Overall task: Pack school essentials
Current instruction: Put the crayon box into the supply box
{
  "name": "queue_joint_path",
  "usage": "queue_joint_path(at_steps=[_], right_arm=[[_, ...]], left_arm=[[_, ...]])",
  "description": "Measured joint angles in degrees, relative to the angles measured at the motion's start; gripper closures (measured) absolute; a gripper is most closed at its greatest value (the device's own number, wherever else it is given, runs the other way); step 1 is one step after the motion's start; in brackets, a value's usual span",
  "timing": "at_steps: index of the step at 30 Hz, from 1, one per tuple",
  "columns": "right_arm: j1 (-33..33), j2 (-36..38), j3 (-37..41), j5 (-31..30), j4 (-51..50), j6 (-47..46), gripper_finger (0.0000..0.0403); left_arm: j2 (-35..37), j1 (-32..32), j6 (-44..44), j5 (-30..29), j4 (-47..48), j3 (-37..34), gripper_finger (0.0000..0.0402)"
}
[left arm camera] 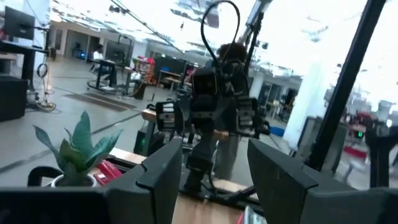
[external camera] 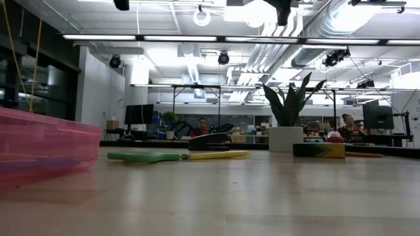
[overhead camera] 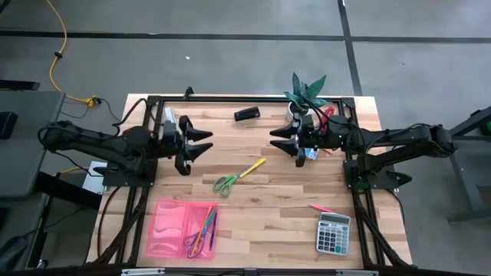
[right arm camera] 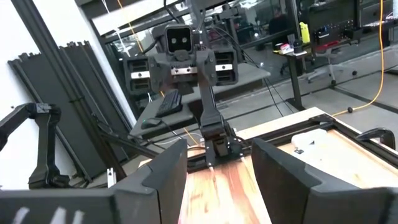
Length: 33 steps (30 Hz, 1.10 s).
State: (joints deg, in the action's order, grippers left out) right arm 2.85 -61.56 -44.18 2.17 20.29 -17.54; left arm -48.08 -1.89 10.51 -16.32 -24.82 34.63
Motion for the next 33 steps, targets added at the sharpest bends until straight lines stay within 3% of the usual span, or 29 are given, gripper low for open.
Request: queue_joint_path(at_steps=[9,13,17,26,29,33], right_arm=[[0.0,0.0,0.0,-0.02,-0.07,-0.78,0.0231],[0.67,0.02,0.0,-2.82,-5.27,-9.05,0.0231],[2.57,0.07,0.0,-7.14,-19.48,-18.33,0.0231],[3.1,0.04,0.02,-16.05,-66.98,-45.13,0.0231],[2.05,0.92,0.02,-16.36,-72.87,-47.84,0.0231],[1.49,5.45,4.19,-16.62,-73.01,-51.81,0.0231]], left_arm=[[-0.06,0.0,-4.13,1.24,0.16,0.0,0.0229],[-0.06,0.0,-4.12,0.94,0.16,0.0,0.0229],[-0.06,0.0,-4.12,0.9,0.18,0.0,0.0229],[-0.06,0.0,-4.12,0.73,0.19,0.0,0.0229],[-0.06,0.0,-4.12,0.73,0.2,0.0,0.0229],[-0.06,0.0,-4.37,0.73,0.28,0.0,0.0229]])
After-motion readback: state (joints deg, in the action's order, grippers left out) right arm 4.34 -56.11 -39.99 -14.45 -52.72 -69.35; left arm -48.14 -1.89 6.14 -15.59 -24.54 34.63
